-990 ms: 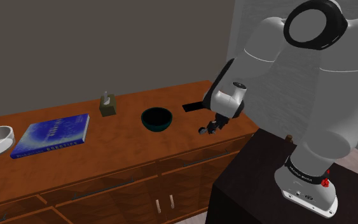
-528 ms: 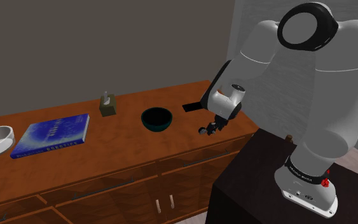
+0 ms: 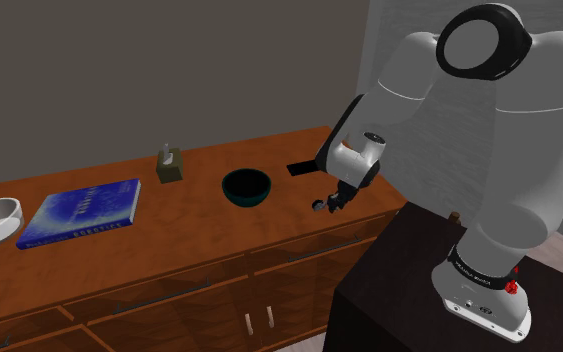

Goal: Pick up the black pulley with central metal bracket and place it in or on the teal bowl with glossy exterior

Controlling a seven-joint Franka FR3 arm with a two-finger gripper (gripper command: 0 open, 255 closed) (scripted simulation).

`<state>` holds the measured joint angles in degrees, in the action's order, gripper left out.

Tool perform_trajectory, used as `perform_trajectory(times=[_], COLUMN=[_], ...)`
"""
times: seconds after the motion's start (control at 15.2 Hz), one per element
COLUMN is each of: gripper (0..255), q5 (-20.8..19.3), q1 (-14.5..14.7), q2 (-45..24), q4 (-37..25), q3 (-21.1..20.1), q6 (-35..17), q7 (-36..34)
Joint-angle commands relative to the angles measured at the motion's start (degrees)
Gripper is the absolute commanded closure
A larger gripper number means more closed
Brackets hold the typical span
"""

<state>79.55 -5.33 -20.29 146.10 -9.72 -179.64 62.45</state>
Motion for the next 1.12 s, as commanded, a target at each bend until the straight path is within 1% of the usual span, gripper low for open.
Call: perform_trajectory(times=[0.0,0.26,0.79,1.06], gripper=[255,255,255,255], q5=[0.0,0.0,-22.0,-33.6], q1=[0.0,0.0,9.1,12.9], q2=[0.0,0.0,9.5,14.1], q4=[0.0,0.0,6.7,9.2], q3=[0.0,0.0,10.9,16.4], q6=[0.0,0.0,4.5,6.6], q7=[0.0,0.0,-21.9,-32.0])
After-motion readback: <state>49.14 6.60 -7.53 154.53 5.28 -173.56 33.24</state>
